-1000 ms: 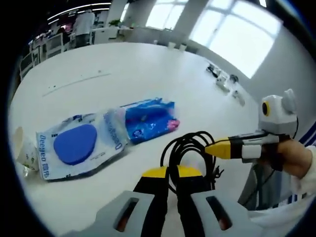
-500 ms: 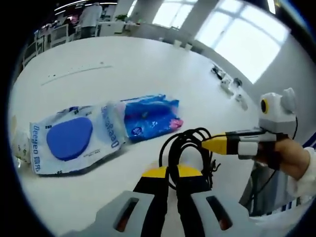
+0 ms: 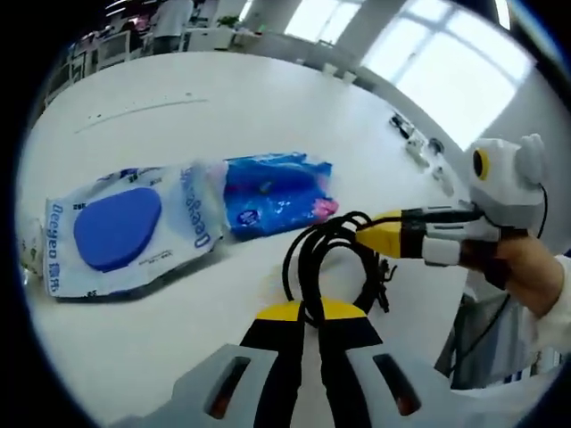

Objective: Arrange the tabletop items into an orderly group along one side of the table until the central work area is clear of visible clutter.

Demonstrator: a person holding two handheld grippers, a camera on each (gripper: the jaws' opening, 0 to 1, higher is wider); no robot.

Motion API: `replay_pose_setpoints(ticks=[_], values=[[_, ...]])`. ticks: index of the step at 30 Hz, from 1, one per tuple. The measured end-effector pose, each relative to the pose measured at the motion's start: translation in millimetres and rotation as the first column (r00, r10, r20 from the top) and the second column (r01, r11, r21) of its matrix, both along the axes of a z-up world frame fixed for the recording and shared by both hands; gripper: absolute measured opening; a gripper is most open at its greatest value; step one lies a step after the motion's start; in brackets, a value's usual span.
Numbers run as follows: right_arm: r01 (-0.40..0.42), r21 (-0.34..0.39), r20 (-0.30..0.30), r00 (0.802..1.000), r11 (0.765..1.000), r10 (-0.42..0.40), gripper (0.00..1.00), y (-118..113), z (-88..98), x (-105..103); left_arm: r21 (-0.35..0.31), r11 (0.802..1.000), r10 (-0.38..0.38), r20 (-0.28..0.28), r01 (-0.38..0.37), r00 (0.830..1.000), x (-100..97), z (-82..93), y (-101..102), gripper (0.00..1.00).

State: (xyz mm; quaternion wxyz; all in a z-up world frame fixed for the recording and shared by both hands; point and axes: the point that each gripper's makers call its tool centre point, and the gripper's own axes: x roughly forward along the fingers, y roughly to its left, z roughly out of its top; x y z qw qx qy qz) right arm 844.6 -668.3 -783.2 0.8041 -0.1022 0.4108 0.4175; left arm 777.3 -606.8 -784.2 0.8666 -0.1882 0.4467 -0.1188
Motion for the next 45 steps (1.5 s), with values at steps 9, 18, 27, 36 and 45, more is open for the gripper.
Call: replay_pose_setpoints(ticks=[9, 18, 27, 36, 45], values=[[-0.052, -0.042, 0.044, 0.998, 0.998, 0.054, 0.01, 6, -6.2, 7, -0.012, 1.0, -0.001, -0.021, 0.001, 1.0, -1.6, -9.8, -6, 0.01], [-0.07, -0.055, 0.049, 0.996, 0.996, 0.072, 0.02, 10, -20.3, 12, -0.011, 1.0, 0.01, -0.039, -0.01, 0.999, -3.7, -15.9, -7, 0.01], [-0.074, -0.035, 0.056, 0.996, 0.997, 0.076, 0.02, 13, -22.5, 14, -0.009, 1.0, 0.018, -0.056, -0.019, 0.998, -2.9, -25.4, -5, 0.01], [-0.083, -0.028, 0.05, 0.995, 0.996, 0.084, 0.02, 14, -23.4, 15, 0.003, 1.0, 0.007, -0.05, -0.007, 0.999, -3.2, -27.5, -4, 0.02], [-0.082, -0.023, 0.05, 0.995, 0.996, 0.083, 0.02, 13, -24.5, 14, -0.006, 1.0, 0.015, -0.047, -0.015, 0.999, -2.6, -28.8, -4, 0.02]])
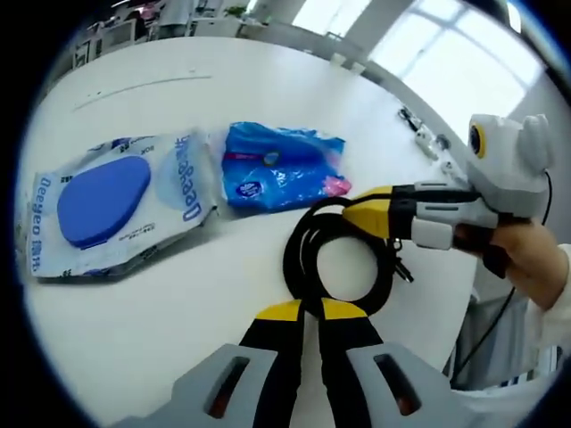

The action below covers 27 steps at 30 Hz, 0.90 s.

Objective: Arrange the tabletop items into an orderly group along one side of the table until the central work area is clear of visible clutter.

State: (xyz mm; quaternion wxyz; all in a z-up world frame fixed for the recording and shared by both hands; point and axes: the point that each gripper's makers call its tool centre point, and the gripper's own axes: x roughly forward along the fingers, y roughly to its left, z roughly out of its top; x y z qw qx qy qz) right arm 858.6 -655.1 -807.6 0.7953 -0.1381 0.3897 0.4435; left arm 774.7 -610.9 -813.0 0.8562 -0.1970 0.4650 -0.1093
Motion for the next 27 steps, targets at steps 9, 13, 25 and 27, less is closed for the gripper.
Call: replay_pose_setpoints(ticks=[9, 13, 25, 27], values=[[-0.03, -0.015, 0.007, 1.0, 0.999, 0.03, 0.02, 1.7, 0.5, -1.0, 0.009, 1.0, -0.017, 0.01, 0.017, 1.0, -0.1, 0.6, 0.3, 0.02], [-0.042, -0.022, 0.015, 0.999, 0.999, 0.043, 0.02, 2.3, 0.2, -1.3, 0.015, 1.0, -0.028, 0.014, 0.028, 1.0, -0.3, 1.5, 0.6, 0.02], [-0.058, -0.019, 0.033, 0.998, 0.998, 0.058, 0.07, 1.8, 1.8, -1.7, 0.05, 0.999, -0.009, 0.053, 0.007, 0.999, -0.3, 7.1, 5.9, 0.09], [-0.048, -0.006, 0.028, 0.998, 0.999, 0.048, 0.19, 2.3, 3.2, -3.3, 0.055, 0.998, -0.007, 0.063, 0.003, 0.998, 0.7, 8.7, 7.1, 0.2]])
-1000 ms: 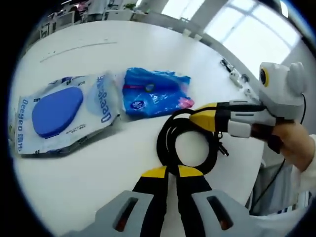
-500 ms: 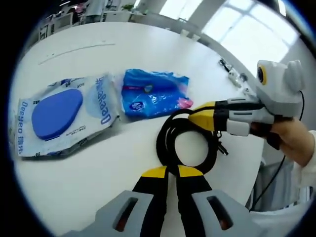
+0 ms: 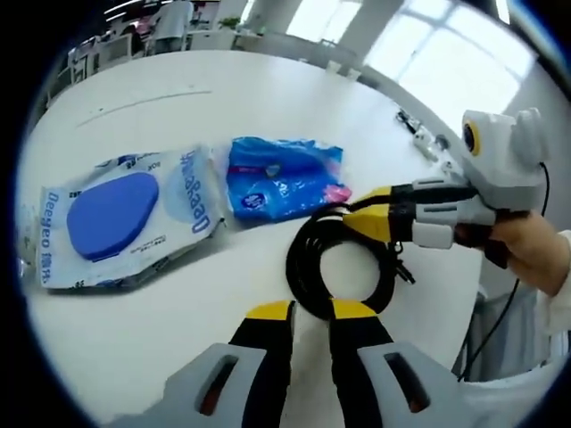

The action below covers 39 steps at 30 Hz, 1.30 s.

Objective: Arrange the tabletop items into an orderly group along one side of the table until the central work area is clear of visible clutter.

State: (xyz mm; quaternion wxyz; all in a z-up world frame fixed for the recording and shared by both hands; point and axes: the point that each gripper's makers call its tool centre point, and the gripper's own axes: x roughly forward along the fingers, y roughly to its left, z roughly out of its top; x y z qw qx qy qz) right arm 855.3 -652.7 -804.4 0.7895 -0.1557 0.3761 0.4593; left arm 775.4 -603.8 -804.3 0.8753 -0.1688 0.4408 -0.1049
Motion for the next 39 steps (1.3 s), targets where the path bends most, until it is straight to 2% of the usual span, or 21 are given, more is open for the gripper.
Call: replay_pose_setpoints(ticks=[3, 4, 7, 14, 20, 29, 34, 37, 39], values=[[0.004, 0.011, -0.002, 1.0, 1.0, -0.004, 0.32, 0, 3.8, -6, 0.016, 1.0, 0.015, 0.016, -0.016, 1.0, 1.9, 5.3, 4, 0.34], [-0.007, 0.016, 0.021, 1.0, 1.0, 0.007, 0.34, 0, 8.0, -7, 0.019, 1.0, 0.016, 0.02, -0.016, 1.0, 2.4, 6.6, 5, 0.36], [0.008, 0.034, 0.025, 1.0, 0.999, -0.008, 0.4, 1, 15.3, -6, 0.033, 0.999, 0.016, 0.028, -0.016, 0.999, 4.0, 10.0, 8, 0.42], [0.013, 0.053, 0.029, 0.999, 0.999, -0.015, 0.41, 5, 28.1, -5, 0.051, 0.999, 0.005, 0.034, -0.007, 0.999, 2.7, 15.3, 11, 0.45], [0.012, 0.071, 0.026, 1.0, 0.997, -0.014, 0.48, 8, 31.9, -11, 0.06, 0.998, 0.008, 0.044, -0.011, 0.999, -2.8, 20.6, 18, 0.45], [0.023, 0.073, 0.014, 1.0, 0.997, -0.024, 0.58, 3, 34.6, -25, 0.099, 0.995, 0.013, 0.03, -0.015, 0.999, -21.0, 24.8, 34, 0.5], [0.042, 0.088, 0.008, 0.999, 0.995, -0.043, 0.58, 2, 40.2, -34, 0.078, 0.995, 0.055, 0.035, -0.058, 0.998, -27.4, 29.5, 43, 0.52], [0.043, 0.087, 0.01, 0.999, 0.995, -0.044, 0.58, 2, 41.6, -37, 0.086, 0.995, 0.052, 0.039, -0.056, 0.998, -34.3, 34.3, 46, 0.53], [0.045, 0.093, 0.011, 0.999, 0.995, -0.047, 0.58, 3, 44.8, -42, 0.084, 0.994, 0.06, 0.038, -0.063, 0.997, -36.0, 31.3, 53, 0.53]])
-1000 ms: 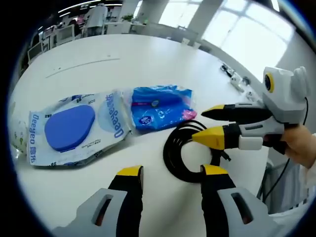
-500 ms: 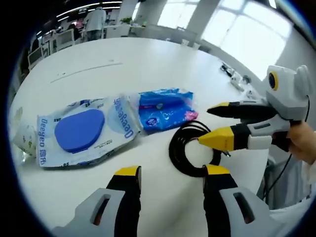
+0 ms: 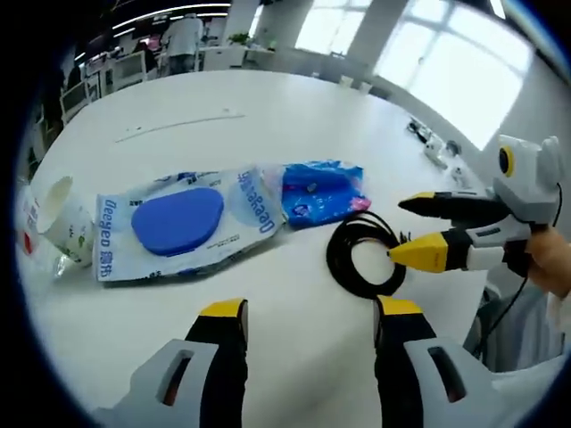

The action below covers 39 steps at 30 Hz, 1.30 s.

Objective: Arrange the tabletop items into an orderly group along one side of the table until the central work area is clear of visible clutter.

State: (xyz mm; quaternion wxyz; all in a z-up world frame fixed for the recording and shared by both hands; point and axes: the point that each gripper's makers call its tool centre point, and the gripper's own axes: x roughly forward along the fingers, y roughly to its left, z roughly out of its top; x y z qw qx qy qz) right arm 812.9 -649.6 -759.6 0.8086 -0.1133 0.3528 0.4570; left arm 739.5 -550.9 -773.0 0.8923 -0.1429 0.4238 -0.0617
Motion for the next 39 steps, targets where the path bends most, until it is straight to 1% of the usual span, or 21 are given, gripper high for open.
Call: replay_pose_setpoints(ticks=[3, 5, 7, 11, 14, 23, 27, 31, 33, 37, 39], values=[[0.001, 0.005, -0.002, 1.0, 1.0, -0.001, 0.58, 2, 1.9, -1, -0.009, 1.0, 0.03, -0.007, -0.03, 1.0, -7.5, 0.0, 7, 0.55], [0.005, 0.008, -0.001, 1.0, 1.0, -0.005, 0.58, 2, 4.6, -5, 0.0, 1.0, 0.028, -0.007, -0.028, 1.0, -12.1, 1.7, 10, 0.55], [0.011, 0.011, 0.0, 1.0, 1.0, -0.011, 0.59, 2, 4.8, -3, 0.008, 1.0, 0.023, -0.003, -0.023, 1.0, -14.6, 3.7, 13, 0.56], [0.017, 0.011, 0.002, 1.0, 1.0, -0.017, 0.6, 1, 7.5, -13, 0.022, 0.999, 0.024, 0.002, -0.024, 1.0, -20.5, 7.1, 22, 0.58], [0.027, 0.019, -0.004, 1.0, 0.999, -0.027, 0.6, 1, 9.7, -12, 0.02, 0.999, 0.028, 0.005, -0.028, 1.0, -24.3, 9.1, 27, 0.59], [0.052, 0.028, -0.005, 0.999, 0.998, -0.052, 0.62, -3, 21.1, -24, 0.011, 0.999, 0.035, 0.034, -0.036, 0.999, -42.8, 21.7, 41, 0.6], [0.063, 0.026, -0.001, 0.998, 0.998, -0.063, 0.63, -4, 20.6, -27, 0.024, 0.999, 0.044, 0.035, -0.045, 0.998, -55.3, 22.5, 55, 0.61], [0.076, 0.031, -0.005, 0.997, 0.997, -0.076, 0.63, -7, 23.6, -37, 0.029, 0.998, 0.063, 0.038, -0.064, 0.997, -66.4, 23.0, 70, 0.61], [0.076, 0.024, -0.002, 0.997, 0.997, -0.076, 0.63, -8, 23.7, -41, 0.031, 0.997, 0.069, 0.04, -0.071, 0.997, -72.0, 24.1, 75, 0.61], [0.079, 0.024, -0.007, 0.997, 0.997, -0.079, 0.64, -8, 26.2, -48, 0.043, 0.996, 0.076, 0.042, -0.077, 0.996, -83.1, 26.1, 87, 0.61], [0.088, 0.029, -0.006, 0.996, 0.996, -0.088, 0.64, -8, 29.7, -51, 0.046, 0.995, 0.092, 0.046, -0.094, 0.995, -90.5, 28.6, 94, 0.6]])
